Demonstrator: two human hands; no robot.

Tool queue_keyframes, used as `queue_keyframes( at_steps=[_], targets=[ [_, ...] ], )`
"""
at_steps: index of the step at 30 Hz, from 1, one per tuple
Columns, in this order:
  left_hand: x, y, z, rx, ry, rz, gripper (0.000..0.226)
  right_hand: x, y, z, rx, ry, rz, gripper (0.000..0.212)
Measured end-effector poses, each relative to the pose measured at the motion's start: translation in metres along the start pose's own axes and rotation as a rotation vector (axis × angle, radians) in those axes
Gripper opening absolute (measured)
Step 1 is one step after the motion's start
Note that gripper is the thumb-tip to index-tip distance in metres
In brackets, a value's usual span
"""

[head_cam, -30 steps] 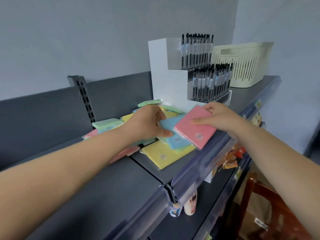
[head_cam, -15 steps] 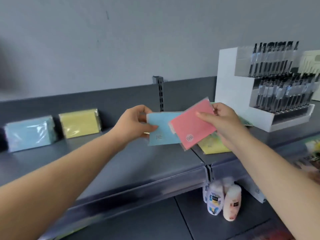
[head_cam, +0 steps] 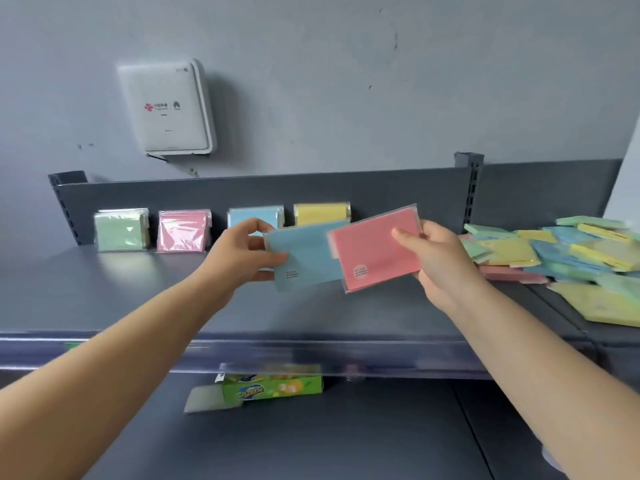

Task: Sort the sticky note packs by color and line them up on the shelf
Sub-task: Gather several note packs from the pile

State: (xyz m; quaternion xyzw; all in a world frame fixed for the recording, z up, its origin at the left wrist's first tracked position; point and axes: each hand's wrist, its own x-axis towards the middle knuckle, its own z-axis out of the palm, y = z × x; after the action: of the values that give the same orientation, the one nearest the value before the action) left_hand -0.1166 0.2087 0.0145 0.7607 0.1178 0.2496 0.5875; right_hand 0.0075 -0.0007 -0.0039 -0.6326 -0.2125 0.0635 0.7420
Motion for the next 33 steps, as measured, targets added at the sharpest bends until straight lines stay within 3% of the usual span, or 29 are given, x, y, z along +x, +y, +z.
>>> queue_keyframes(
  at_steps=[15,23,29,33],
  targets=[
    [0.019,-0.035,-0.184,0.009,0.127,-0.026,0.027,0.014,0.016,0.189,0.086,-0.062,0.079,0.006],
    [0.046,-0.063,-0.284,-0.018,0.172,-0.033,0.025,0.032,0.038,0.286,0.061,0.013,0.155,0.024],
    [0.068,-0.085,-0.335,-0.084,0.241,-0.072,0.028,0.049,0.054,0.339,-0.055,-0.003,0.222,0.026],
    [0.084,-0.098,-0.358,-0.092,0.270,-0.086,0.028,0.066,0.069,0.360,-0.305,0.021,0.196,0.022]
  ],
)
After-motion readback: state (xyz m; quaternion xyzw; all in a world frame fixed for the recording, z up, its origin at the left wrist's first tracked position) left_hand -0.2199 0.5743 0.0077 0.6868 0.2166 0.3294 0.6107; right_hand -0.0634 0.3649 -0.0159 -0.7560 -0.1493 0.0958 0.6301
